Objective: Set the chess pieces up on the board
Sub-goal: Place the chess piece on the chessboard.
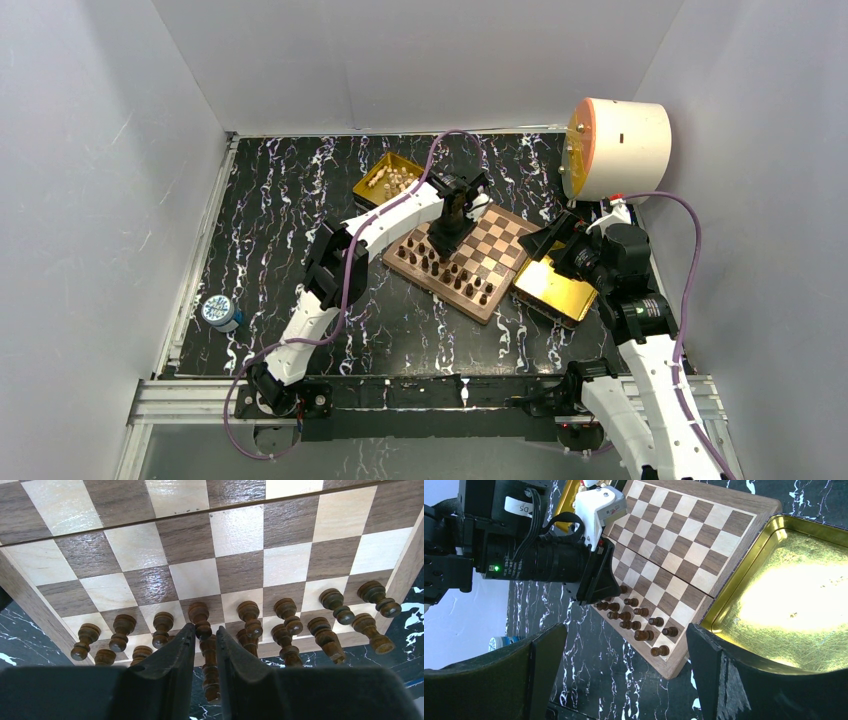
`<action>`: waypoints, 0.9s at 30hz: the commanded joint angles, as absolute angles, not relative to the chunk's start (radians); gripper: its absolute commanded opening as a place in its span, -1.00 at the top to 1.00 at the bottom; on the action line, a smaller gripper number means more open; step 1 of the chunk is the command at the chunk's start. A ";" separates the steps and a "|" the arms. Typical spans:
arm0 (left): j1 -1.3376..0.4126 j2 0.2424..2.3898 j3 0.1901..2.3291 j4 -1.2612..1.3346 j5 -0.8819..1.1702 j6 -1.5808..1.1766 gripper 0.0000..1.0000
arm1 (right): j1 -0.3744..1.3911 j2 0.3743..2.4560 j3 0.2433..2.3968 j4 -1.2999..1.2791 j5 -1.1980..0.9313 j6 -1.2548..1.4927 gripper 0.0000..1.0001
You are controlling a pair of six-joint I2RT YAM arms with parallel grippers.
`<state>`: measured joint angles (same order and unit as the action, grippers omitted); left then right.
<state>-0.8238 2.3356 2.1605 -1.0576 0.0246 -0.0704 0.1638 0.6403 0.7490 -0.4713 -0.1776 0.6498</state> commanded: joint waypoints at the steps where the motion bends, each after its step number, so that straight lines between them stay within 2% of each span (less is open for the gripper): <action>1: -0.821 2.312 2.149 -1.076 0.053 -0.064 0.62 | 0.165 0.625 0.788 -0.440 -0.164 0.642 -0.97; 11: -0.821 2.298 2.137 -1.088 0.053 -0.066 0.64 | 0.165 0.626 0.784 -0.437 -0.156 0.639 -0.97; 19: -0.821 2.299 2.153 -1.081 0.035 -0.066 0.47 | 0.165 0.627 0.782 -0.436 -0.156 0.639 -0.97; 27: -0.817 2.254 2.132 -0.979 0.038 -0.113 0.45 | 0.164 0.631 0.760 -0.430 -0.155 0.625 -0.97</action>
